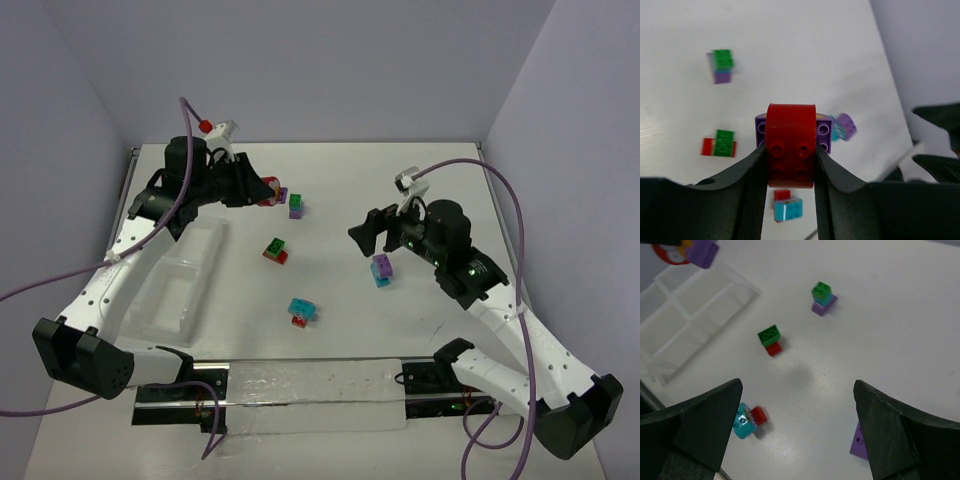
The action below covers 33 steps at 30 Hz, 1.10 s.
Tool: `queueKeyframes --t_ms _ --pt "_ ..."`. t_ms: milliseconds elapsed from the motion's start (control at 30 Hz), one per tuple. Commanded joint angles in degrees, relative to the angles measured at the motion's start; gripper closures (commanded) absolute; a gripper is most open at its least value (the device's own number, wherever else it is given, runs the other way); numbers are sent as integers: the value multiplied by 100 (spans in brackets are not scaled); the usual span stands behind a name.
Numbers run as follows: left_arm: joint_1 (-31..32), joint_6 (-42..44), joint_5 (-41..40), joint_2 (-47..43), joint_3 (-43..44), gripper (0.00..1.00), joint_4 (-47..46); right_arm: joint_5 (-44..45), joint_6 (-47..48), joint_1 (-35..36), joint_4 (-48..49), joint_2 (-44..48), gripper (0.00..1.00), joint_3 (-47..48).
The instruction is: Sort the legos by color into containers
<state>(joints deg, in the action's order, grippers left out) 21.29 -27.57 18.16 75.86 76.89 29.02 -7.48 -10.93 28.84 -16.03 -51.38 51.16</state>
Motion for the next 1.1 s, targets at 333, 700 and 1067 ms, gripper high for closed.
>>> queueKeyframes --t_ms 333,700,1067 --pt "-20 492 2884 -177 -180 100 -344 -1714 2911 681 3159 165 10 -1063" --pt "-20 324 3025 -192 -254 100 -428 -1518 2553 1234 3357 -663 0 -433" --pt "-20 234 3167 -212 -254 100 -538 -509 3114 1862 4420 -1005 0 -757"
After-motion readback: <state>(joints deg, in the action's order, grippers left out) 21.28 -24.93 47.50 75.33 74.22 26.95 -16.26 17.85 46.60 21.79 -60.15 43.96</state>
